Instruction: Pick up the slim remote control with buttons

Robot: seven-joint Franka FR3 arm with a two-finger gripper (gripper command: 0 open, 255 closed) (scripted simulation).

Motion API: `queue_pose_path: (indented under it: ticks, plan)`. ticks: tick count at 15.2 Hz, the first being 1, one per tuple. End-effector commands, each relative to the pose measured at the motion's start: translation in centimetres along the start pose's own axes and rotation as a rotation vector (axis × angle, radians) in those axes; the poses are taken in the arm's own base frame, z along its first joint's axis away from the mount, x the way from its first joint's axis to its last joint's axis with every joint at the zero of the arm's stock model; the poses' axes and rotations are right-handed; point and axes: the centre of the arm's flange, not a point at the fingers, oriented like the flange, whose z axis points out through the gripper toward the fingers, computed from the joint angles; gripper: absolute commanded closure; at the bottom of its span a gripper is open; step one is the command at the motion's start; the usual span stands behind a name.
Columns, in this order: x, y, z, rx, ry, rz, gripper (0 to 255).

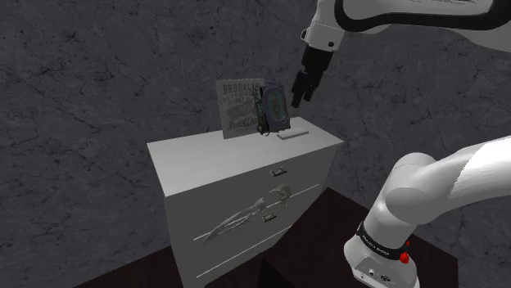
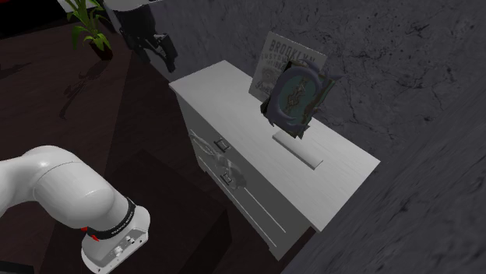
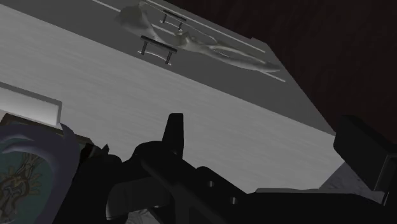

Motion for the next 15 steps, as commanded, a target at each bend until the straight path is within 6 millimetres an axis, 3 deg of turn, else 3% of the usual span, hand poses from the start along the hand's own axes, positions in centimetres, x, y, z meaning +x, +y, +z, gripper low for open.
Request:
queue_pose_path:
  ticks: [1,8,15]
  plan:
    - [0.0,0.0,0.0,0.0,0.0,0.0,0]
    - [-0.5,8.0,4.8,0.014,-0.02,-0.172,0]
    - [0.2,16.0,9.7,0.028,-0.041,-0.344,0]
